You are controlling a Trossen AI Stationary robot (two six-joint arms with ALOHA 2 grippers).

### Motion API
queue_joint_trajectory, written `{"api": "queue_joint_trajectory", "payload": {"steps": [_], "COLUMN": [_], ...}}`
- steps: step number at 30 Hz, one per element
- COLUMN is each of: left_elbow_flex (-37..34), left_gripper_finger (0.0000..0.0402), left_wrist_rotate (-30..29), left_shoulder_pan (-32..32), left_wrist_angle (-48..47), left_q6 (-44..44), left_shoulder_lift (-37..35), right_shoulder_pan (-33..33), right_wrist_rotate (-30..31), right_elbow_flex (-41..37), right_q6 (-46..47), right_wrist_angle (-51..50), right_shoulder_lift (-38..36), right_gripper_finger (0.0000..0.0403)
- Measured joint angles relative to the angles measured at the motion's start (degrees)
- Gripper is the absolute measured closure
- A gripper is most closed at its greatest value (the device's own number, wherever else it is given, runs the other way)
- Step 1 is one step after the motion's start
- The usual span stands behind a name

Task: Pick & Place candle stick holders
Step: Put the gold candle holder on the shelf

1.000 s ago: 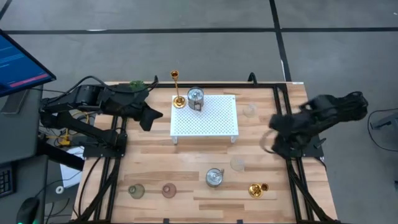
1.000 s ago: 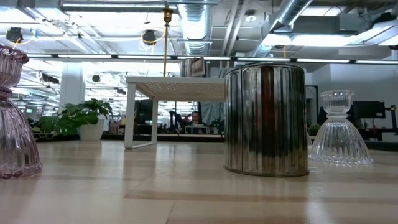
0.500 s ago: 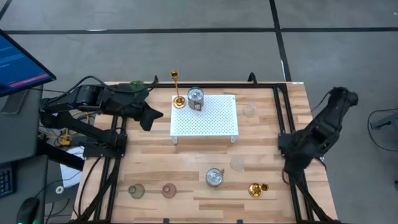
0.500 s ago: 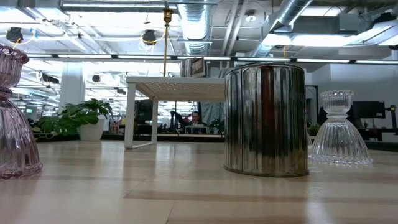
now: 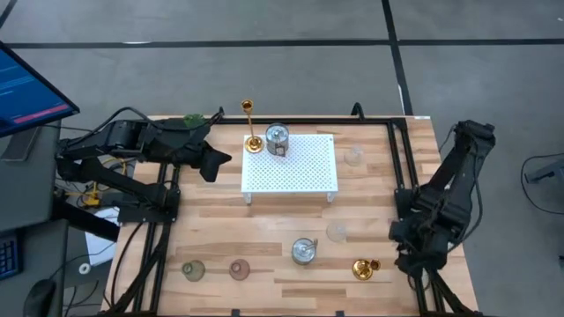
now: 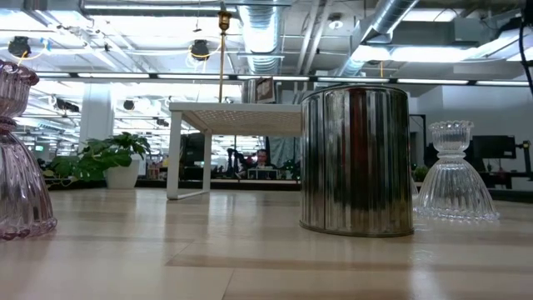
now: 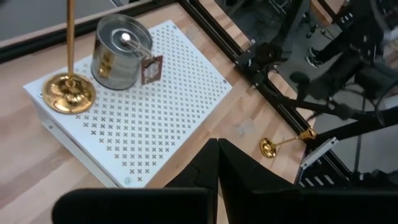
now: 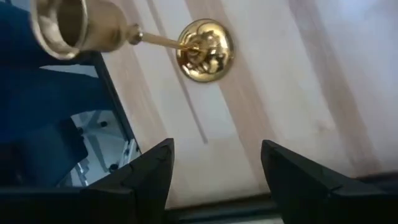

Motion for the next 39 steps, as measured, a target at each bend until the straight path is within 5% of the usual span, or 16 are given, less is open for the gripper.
{"api": "queue_joint_trajectory", "payload": {"steps": [10, 18, 28, 39], "left_elbow_flex": [0.0, 0.0, 0.0, 0.0], "left_gripper_finger": [0.0366, 0.035, 0.035, 0.035], "left_wrist_rotate": [-2.83, -3.25, -3.27, -3.27], "left_shoulder_pan": [0.01, 0.0, 0.0, 0.01], "left_wrist_angle": [0.54, 1.47, 4.11, 5.43], "left_q6": [0.0, 0.0, -0.02, -0.05], "left_shoulder_lift": [-0.02, 0.03, 0.11, 0.11], "right_shoulder_pan": [4.42, 1.91, 1.16, 0.88], "right_wrist_rotate": [7.7, 10.29, 21.65, 25.0], "right_elbow_flex": [-3.97, -4.35, -4.31, -4.33], "right_q6": [3.94, -1.92, -2.62, -7.33], "right_wrist_angle": [12.57, 16.91, 18.11, 22.91], "right_shoulder_lift": [10.89, 18.33, 19.28, 20.89], "right_gripper_finger": [0.0122, 0.0116, 0.0116, 0.0116]}}
